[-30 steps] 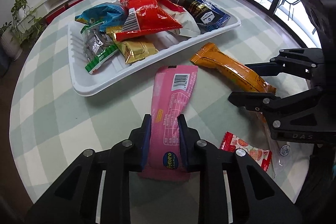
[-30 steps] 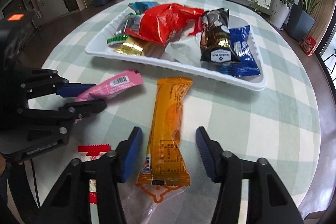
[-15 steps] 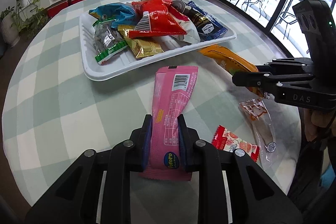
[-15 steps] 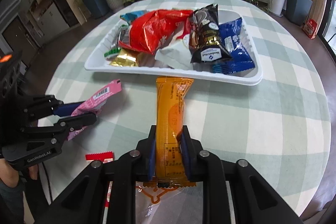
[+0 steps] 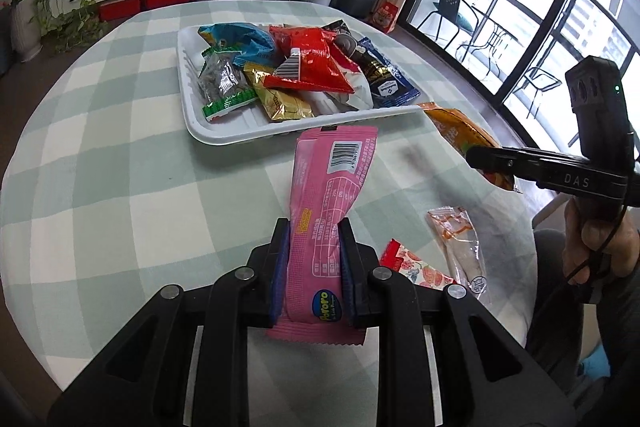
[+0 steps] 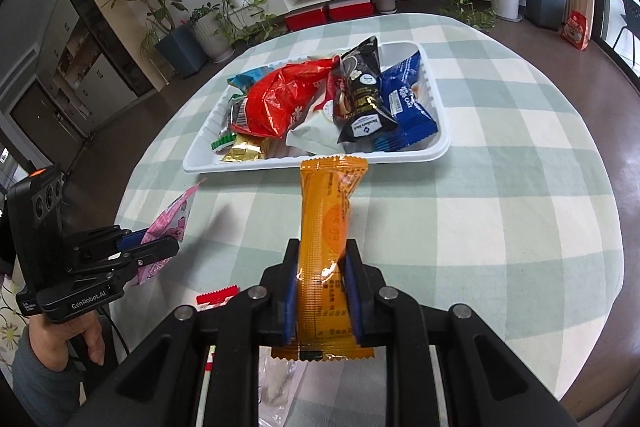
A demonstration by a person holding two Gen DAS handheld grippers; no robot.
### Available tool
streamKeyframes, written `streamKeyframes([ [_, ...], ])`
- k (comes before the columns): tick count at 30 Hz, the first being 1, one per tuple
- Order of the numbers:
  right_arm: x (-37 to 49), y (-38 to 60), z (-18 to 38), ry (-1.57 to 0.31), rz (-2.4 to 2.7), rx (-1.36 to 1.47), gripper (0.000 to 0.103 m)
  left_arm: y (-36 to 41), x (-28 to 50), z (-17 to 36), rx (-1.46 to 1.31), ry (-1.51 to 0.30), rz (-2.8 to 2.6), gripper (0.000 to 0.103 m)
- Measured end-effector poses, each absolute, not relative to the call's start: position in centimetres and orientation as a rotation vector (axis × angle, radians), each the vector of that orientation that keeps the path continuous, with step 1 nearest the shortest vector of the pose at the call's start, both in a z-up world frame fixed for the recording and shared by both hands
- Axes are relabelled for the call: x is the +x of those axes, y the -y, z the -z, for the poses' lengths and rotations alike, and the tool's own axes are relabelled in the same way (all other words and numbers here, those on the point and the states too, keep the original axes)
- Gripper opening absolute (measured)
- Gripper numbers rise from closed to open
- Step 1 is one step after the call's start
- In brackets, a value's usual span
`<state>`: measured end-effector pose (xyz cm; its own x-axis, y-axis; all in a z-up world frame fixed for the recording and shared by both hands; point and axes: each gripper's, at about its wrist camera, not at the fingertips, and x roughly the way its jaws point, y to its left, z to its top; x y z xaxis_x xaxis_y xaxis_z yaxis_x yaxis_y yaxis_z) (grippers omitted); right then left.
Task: Organize snacks
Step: 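Carry both bars over the white tray and lower them inside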
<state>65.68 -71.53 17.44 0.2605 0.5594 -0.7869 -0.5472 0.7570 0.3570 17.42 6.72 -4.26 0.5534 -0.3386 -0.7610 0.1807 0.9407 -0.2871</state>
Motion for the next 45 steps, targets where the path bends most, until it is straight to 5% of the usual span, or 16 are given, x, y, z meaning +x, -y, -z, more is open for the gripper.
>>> streamKeyframes([
  [14,70.4,77.2,-22.4,-0.944,-0.642,0.163,0.022,-11.4,20.0,-1.5,-0.314,-0.809,0.294,0.020],
  [23,74.3,72.3,-27.5,-0.809,-0.701,0.138,0.022,-12.9,27.3,-5.2,-0.362,-0.747,0.293,0.020],
  [45,79.1,61.4,-15.8,-1.038,-0.680,0.045,0.022,-11.1,35.0,4.0,-0.372,-0.859,0.216,0.021],
])
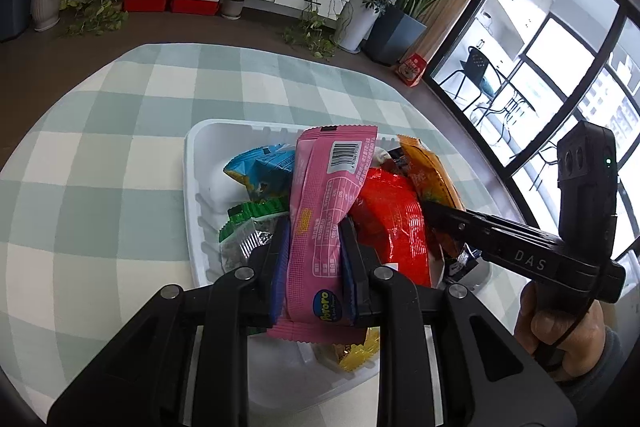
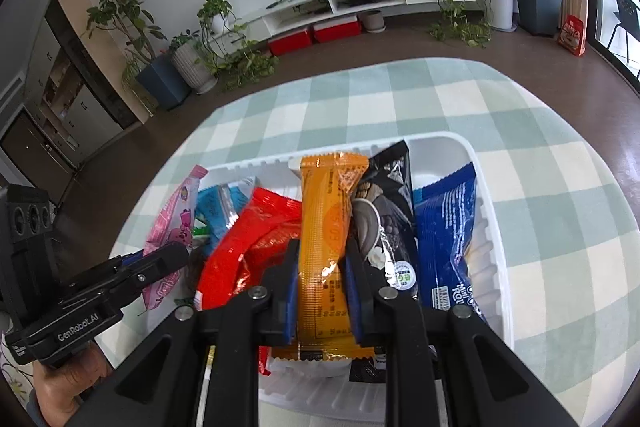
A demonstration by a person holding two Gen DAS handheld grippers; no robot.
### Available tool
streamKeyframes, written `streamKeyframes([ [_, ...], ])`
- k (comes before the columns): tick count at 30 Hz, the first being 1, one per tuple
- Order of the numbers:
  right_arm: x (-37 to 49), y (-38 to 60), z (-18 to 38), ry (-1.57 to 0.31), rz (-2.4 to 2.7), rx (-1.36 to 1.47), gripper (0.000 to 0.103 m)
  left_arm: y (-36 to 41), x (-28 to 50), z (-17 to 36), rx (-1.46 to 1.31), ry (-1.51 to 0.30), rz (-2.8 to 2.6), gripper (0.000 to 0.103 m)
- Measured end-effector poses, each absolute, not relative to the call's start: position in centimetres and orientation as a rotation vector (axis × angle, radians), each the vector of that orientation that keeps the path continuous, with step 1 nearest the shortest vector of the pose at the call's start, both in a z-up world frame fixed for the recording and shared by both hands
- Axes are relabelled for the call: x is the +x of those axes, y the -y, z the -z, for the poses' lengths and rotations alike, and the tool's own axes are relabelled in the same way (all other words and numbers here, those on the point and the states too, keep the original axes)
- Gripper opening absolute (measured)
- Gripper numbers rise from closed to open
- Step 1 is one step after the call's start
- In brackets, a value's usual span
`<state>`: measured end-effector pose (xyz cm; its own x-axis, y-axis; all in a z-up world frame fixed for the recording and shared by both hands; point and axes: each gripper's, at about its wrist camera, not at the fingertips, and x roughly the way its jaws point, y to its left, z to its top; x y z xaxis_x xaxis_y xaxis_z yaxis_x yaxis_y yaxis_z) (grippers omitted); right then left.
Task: Organize snacks
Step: 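Carry both bars over the white tray and lower them inside, then open both grippers and move them back toward the last two packets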
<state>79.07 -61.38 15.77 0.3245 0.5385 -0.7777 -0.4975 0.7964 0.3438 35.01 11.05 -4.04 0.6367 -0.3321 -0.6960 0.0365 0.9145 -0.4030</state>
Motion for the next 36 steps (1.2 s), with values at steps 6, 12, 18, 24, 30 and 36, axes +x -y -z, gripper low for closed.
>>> streamKeyframes([
  [6,79.0,61.1,-15.1,-1.033,-0.680,0.022,0.023,-10.7,35.3,5.0,-0.367,-0.874,0.221,0.022],
  [12,78.8,60.8,-15.3,-1.037,-0.681,0.005,0.025,-10.5,35.8,5.1,-0.353,-0.878,0.215,0.026],
  [18,78.7,60.9,-15.7,-1.033,-0.679,0.008,0.031,-10.6,35.5,4.9,-0.353,-0.869,0.213,0.026],
  [24,78.4,61.2,-16.3,-1.017,-0.680,0.011,0.038,-10.3,35.0,4.2,-0.340,-0.844,0.215,0.057],
  [30,78.0,62.1,-17.5,-0.986,-0.674,0.021,0.048,-10.2,34.6,3.7,-0.342,-0.827,0.219,0.062],
  [36,77.6,63.4,-18.8,-0.962,-0.666,0.046,0.059,-10.0,33.1,2.8,-0.334,-0.804,0.207,0.075],
])
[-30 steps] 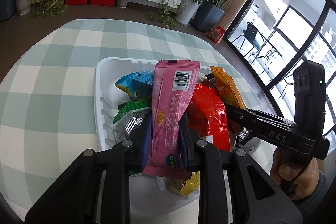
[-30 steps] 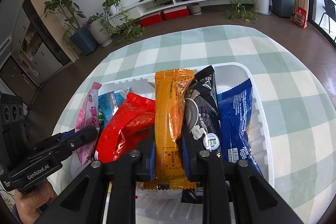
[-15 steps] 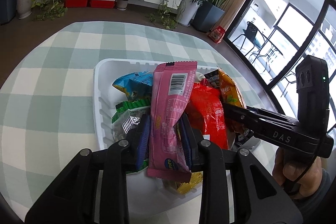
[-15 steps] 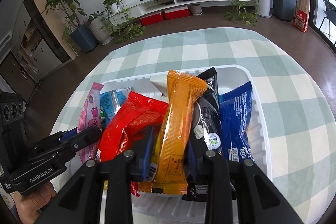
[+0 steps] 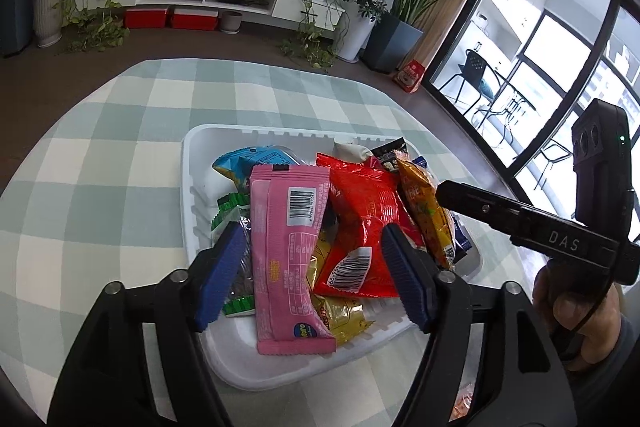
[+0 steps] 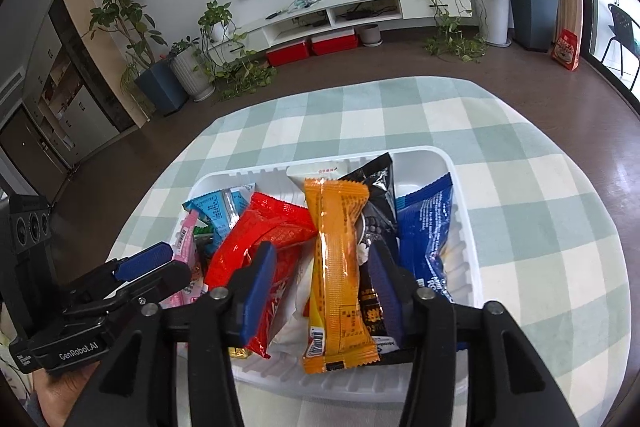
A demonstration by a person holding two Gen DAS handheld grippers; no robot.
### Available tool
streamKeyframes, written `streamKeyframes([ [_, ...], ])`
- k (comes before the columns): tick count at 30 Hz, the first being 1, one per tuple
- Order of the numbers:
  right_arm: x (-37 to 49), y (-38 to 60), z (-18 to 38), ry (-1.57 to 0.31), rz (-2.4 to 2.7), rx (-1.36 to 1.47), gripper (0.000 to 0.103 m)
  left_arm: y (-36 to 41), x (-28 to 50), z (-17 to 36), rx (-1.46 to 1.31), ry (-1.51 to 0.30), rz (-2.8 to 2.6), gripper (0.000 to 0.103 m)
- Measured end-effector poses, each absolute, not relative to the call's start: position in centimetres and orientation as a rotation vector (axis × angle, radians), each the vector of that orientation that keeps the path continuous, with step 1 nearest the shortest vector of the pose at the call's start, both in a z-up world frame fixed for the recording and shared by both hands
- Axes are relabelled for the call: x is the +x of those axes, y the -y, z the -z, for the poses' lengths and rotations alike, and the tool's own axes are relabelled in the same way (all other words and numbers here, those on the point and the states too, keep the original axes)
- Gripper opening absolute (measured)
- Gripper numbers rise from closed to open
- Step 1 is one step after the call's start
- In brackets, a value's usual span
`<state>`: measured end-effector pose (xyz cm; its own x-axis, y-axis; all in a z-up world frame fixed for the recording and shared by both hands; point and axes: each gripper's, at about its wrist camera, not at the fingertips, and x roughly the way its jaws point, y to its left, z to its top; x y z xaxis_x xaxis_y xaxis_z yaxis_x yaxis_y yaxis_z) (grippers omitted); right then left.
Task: Organize snacks
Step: 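Open both grippers and move them back toward the last two packets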
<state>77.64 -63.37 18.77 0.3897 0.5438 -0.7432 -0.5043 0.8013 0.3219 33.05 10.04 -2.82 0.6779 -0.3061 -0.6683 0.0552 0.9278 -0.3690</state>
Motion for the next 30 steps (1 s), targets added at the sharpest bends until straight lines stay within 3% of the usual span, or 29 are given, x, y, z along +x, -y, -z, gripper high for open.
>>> streamKeyframes([
  [2,77.4,64.3,-19.5,-0.949,-0.671,0.076,0.069,-10.1,31.8,2.1,-0.325,-0.779,0.196,0.090],
  [5,76.9,66.3,-20.8,-0.926,-0.677,0.128,0.080,-10.3,29.3,1.2,-0.331,-0.747,0.161,0.103],
  [13,72.7,74.1,-22.0,-0.925,-0.661,0.302,0.084,-7.5,21.1,2.0,-0.261,-0.752,0.111,0.103],
  [19,65.4,77.9,-20.1,-0.952,-0.640,0.278,0.084,-4.2,16.4,4.6,-0.298,-0.876,0.133,0.103],
  [30,57.4,80.3,-17.6,-1.016,-0.633,0.204,0.084,1.4,14.5,6.0,-0.214,-0.954,0.121,0.103],
])
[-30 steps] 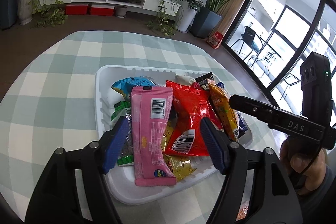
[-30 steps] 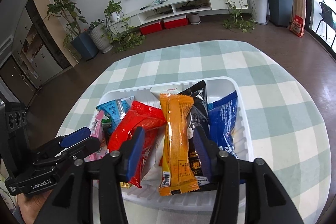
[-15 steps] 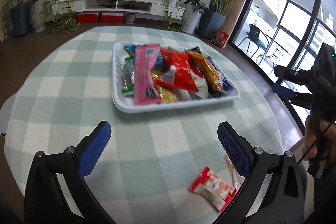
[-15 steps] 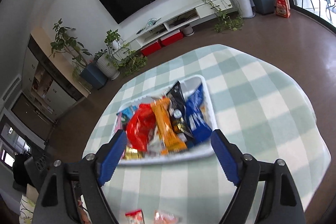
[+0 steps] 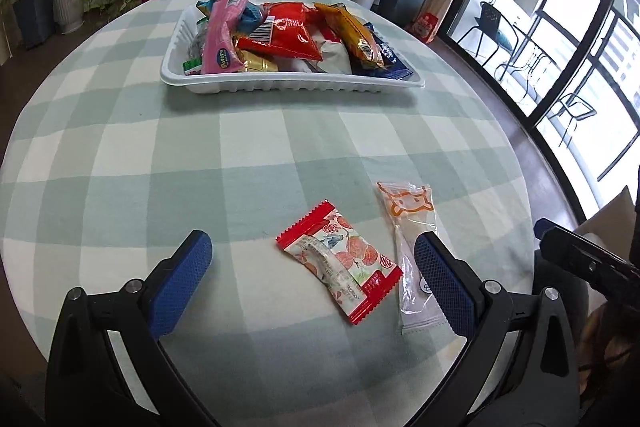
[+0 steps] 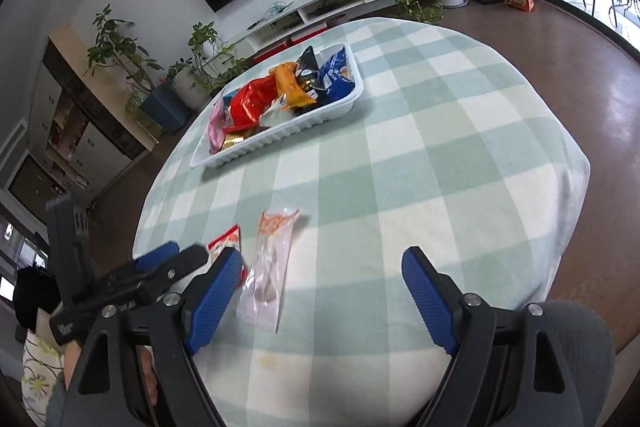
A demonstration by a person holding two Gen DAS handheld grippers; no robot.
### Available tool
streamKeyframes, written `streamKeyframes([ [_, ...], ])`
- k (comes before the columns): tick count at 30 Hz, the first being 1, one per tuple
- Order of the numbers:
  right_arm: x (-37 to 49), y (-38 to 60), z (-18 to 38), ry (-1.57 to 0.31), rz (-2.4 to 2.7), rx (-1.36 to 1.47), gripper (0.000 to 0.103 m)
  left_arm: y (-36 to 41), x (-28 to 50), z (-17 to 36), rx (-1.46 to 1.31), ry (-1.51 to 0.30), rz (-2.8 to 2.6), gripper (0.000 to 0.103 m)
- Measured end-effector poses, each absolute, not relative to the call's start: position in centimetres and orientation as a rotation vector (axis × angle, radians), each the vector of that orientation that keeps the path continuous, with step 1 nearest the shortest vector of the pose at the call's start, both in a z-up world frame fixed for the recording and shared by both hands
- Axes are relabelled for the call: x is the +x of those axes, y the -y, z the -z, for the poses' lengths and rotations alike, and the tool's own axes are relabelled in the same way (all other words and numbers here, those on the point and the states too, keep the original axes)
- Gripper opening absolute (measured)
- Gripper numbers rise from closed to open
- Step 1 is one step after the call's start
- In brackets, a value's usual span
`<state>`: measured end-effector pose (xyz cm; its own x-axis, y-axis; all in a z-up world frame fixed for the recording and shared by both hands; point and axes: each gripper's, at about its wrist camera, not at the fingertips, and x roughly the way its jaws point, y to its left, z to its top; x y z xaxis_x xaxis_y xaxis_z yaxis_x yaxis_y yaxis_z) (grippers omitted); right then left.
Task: Organize snacks
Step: 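Open both grippers and move them back toward the last two packets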
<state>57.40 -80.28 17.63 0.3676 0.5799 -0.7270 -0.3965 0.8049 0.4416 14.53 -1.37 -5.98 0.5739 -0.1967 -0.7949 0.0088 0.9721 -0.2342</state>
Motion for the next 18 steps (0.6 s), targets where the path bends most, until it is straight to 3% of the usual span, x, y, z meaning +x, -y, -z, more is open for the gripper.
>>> streamKeyframes([
  [9,56.0,79.3,-17.9,-0.995,-0.671,0.168,0.084,2.3,16.0,7.9,-0.126,-1.032,0.106,0.095],
  [14,55.4,78.9,-17.8,-0.985,-0.665,0.134,0.084,1.1,15.7,7.7,-0.102,-1.027,0.103,0.067],
  [18,55.4,78.6,-17.8,-0.987,-0.665,0.128,0.084,-0.1,15.6,7.4,-0.114,-1.018,0.098,0.067],
])
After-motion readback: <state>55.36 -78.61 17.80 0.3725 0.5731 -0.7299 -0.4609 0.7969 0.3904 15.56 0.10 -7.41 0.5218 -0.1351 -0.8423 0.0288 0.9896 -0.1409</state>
